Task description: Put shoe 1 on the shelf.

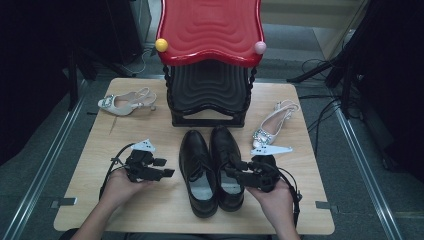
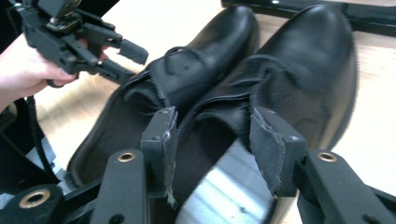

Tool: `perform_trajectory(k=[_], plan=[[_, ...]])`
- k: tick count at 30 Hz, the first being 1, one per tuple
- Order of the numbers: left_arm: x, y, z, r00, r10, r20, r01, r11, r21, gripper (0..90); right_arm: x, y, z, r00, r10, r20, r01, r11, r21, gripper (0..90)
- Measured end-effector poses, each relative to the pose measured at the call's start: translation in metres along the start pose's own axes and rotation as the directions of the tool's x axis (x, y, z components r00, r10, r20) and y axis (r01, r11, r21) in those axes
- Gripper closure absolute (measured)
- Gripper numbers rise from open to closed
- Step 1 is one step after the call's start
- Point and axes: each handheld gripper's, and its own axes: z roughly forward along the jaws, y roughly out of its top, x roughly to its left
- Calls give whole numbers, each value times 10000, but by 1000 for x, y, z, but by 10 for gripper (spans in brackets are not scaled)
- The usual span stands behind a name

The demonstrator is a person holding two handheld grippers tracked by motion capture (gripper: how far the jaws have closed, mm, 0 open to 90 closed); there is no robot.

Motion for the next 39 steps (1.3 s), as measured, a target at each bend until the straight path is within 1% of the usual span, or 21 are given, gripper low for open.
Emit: perform_trajectory(k=[3, 5, 8, 12, 15, 18, 24, 26, 30, 34, 36, 37, 39], plan=[[0, 0, 0, 10000, -15, 16, 15, 10000, 27, 403, 9, -2, 4, 9999, -92, -101, 94, 9998, 195, 531], [0, 0, 0, 10000, -24, 18, 24, 10000, 26, 402, 12, -3, 8, 9999, -105, -103, 108, 9994, 338, 534], [0, 0, -1, 10000, 25, -23, -25, 10000, 20, 403, 15, -4, 15, 9999, -45, -156, 54, 9983, 577, 537], [-1, 0, -1, 10000, 89, -4, -89, 10000, 34, 403, 19, -5, 25, 9996, -140, -225, 161, 9954, 943, 541], [-1, 0, -1, 10000, 98, -2, -98, 10000, 11, 403, 22, -5, 34, 9996, -186, -233, 213, 9923, 1221, 561], [-1, 1, -2, 10000, 92, -23, -93, 10000, -25, 404, 21, -4, 43, 9997, -169, -155, 191, 9875, 1565, 560], [-1, 1, -1, 10000, 88, 5, -88, 9999, -68, 405, 19, 2, 58, 10000, -98, 3, 96, 9830, 1833, 564], [-1, 2, -1, 10000, 91, -3, -91, 9999, -74, 405, 18, 5, 60, 9998, -191, 83, 171, 9809, 1938, 584], [-1, 2, -1, 9999, 136, 17, -136, 9999, -30, 405, 19, 6, 59, 9996, -133, 243, 79, 9777, 2097, 583], [0, 2, -1, 9999, 99, 33, -98, 9999, -66, 406, 20, 4, 59, 9996, 97, 281, -157, 9754, 2198, 576], [-1, 3, -1, 10000, 84, 6, -84, 9999, -88, 407, 21, 5, 63, 9991, 112, 405, -202, 9733, 2288, 570], [-1, 3, -1, 9999, 103, 11, -103, 9999, -79, 407, 22, 5, 64, 9985, 191, 513, -308, 9707, 2384, 569], [-2, 3, 0, 9999, 155, 24, -155, 9998, -85, 407, 24, 6, 68, 9973, 49, 737, -234, 9673, 2525, 570]])
